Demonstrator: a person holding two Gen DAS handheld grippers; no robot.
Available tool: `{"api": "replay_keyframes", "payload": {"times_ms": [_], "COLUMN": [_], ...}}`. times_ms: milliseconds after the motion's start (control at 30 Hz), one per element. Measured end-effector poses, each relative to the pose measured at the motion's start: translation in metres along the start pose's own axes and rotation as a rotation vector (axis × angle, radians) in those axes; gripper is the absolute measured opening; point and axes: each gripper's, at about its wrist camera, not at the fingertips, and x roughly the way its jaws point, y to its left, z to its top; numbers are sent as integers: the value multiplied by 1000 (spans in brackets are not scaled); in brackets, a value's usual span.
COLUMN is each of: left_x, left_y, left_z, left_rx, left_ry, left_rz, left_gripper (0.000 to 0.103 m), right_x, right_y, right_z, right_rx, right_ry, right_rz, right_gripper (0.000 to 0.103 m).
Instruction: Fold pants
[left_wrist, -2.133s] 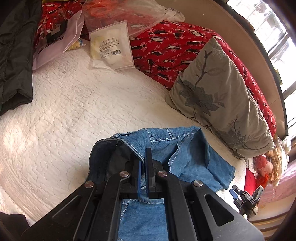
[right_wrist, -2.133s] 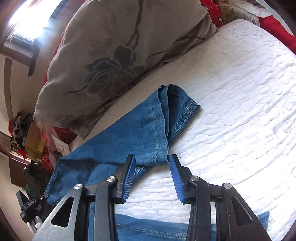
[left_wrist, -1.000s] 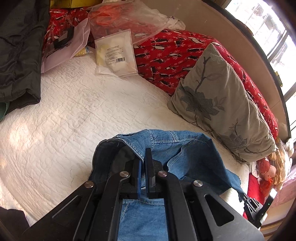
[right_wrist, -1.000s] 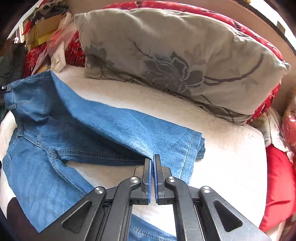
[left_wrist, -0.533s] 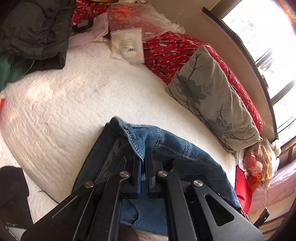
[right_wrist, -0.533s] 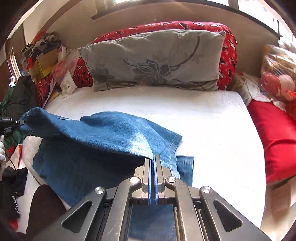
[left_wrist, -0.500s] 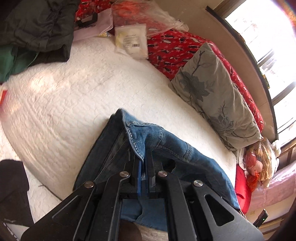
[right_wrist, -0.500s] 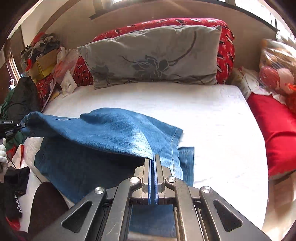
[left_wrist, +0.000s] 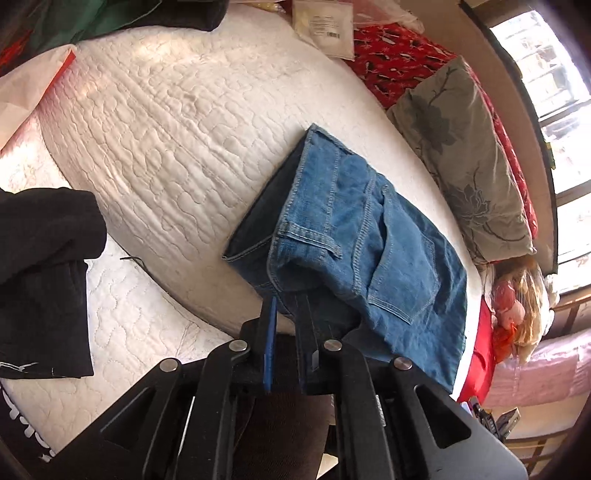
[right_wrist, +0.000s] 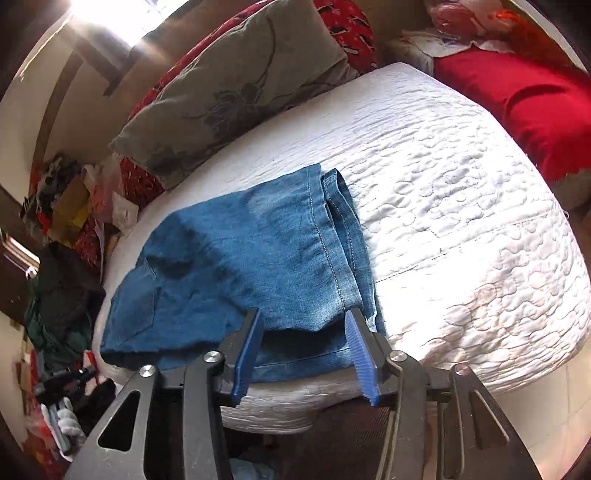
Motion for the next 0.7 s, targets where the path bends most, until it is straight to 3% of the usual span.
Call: {"api": "replay_keyframes", "payload": {"times_ms": [67,133,333,533,567,600,667,700], "left_x": [6,15,51,72,75,77,78,77], "left_y": [-13,-21,-28,-35,-36,-39,-46,-48], "left_z": [-2,-2,1,12,15,18,22,21], "left_rx": [26,19,-47,-61,-62,-55,-26,-13], "left_ry": [-7,-7,56,41,41,44,47,58], "left_rz": [-23,-41,-78,2,10,24,77,75], "left_gripper": [34,44,44,44,44,44,22,20], "right_x": [7,22,61,87,89,91,86,81], "right_y": [-11,-19,-37,-49,-48,-46,-47,-46], "right_z": [2,-2,-17,-17,-16,-14,-11,-10], "right_rx": [109,206,468,604,601,595,591,580], "right_ry": [12,50,95,48,41,20,-21,-35], "right_rz": [73,108,246,320,315,312,347,364], "right_gripper": [54,54,54,54,46,27,4,4]}}
